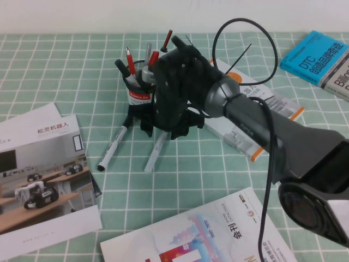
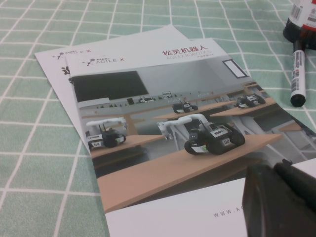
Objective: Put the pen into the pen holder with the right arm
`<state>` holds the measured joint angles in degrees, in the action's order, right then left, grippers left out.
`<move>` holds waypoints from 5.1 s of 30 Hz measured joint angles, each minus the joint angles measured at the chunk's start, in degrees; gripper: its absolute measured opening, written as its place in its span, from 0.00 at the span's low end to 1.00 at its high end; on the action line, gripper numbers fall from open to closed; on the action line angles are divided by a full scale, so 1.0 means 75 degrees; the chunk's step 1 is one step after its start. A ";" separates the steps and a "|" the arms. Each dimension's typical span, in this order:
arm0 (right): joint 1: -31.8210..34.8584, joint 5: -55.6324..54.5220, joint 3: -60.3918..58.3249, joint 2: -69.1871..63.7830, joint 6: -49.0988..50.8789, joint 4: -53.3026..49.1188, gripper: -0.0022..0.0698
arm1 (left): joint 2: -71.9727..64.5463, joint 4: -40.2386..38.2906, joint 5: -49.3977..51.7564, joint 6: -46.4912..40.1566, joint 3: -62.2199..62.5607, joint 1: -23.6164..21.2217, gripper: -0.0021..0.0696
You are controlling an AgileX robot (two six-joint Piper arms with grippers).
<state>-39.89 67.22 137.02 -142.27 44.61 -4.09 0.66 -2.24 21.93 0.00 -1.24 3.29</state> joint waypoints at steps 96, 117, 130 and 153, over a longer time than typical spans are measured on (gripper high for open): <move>0.0608 -1.4475 -0.5977 0.2115 -0.4250 -0.0598 0.19 | 0.0000 0.0000 0.0000 0.0000 0.0000 0.0000 0.02; 0.0580 -1.3825 -0.5420 0.1300 -0.4680 -0.0148 0.19 | 0.0000 0.0000 0.0000 0.0000 0.0000 0.0000 0.02; 0.0580 -1.2693 -0.5408 0.1581 -0.4665 -0.0317 0.47 | 0.0000 0.0000 0.0000 0.0000 0.0000 0.0000 0.02; 0.0532 -0.3933 -0.5408 0.6626 -0.5575 0.0056 0.01 | 0.0000 0.0000 0.0000 0.0000 0.0000 0.0000 0.02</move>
<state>-35.90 37.72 96.46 -92.58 2.80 -3.67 0.66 -2.24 21.93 0.00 -1.24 3.29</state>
